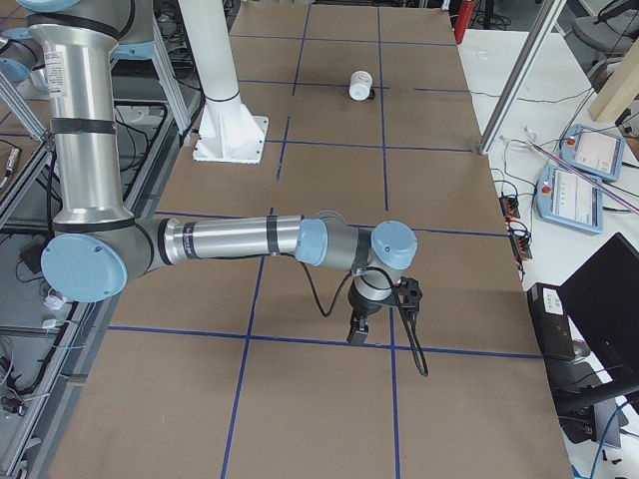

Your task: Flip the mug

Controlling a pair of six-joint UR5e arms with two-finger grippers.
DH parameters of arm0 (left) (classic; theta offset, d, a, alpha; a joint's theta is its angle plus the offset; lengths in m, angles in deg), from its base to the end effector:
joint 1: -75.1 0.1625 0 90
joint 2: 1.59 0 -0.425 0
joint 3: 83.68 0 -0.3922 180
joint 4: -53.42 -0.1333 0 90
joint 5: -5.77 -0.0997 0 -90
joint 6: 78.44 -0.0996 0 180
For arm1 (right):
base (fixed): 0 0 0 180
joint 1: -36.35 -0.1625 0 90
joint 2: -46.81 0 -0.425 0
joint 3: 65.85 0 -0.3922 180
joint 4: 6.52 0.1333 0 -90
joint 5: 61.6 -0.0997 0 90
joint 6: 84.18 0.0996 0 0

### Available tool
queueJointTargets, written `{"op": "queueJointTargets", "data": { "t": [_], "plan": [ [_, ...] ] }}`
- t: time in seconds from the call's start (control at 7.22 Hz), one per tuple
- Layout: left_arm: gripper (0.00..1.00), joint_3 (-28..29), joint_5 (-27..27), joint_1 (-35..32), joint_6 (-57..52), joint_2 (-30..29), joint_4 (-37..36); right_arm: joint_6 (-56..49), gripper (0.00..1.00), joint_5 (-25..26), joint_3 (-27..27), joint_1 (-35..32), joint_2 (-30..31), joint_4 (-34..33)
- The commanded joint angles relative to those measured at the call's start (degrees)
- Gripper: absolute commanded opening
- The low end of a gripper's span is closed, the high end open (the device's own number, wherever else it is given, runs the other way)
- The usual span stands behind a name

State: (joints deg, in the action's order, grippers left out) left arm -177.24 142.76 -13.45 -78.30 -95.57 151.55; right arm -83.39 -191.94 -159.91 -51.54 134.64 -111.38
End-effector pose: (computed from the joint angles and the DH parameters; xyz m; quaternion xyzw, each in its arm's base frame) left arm -0.0470 -0.5340 0.5735 0.1195 0.3966 0.0647 0.9079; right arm 0.0506 -0.4954 0.6347 -0.0793 -0.3419 0.0152 0.9362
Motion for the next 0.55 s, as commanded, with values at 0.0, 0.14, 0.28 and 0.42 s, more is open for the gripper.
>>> {"op": "queueJointTargets", "data": {
  "t": [0.0, 0.14, 0.28, 0.42],
  "plan": [
    [1.0, -0.39, 0.47, 4.58, 0.13, -0.5, 9.4, 0.0, 1.0, 0.0, 0.01, 0.0, 0.06, 0.0],
    [1.0, 0.12, 2.3, 6.61, 2.13, -0.5, 14.75, 0.0, 1.0, 0.0, 0.01, 0.0, -0.02, 0.0],
    [1.0, 0.04, 2.67, 9.94, 10.59, -0.59, 20.81, 0.0, 1.0, 0.0, 0.01, 0.0, -0.02, 0.0],
    [1.0, 0.56, 2.67, 13.28, 19.64, -0.59, 28.18, 0.0, 1.0, 0.0, 0.01, 0.0, -0.02, 0.0]
  ]
}}
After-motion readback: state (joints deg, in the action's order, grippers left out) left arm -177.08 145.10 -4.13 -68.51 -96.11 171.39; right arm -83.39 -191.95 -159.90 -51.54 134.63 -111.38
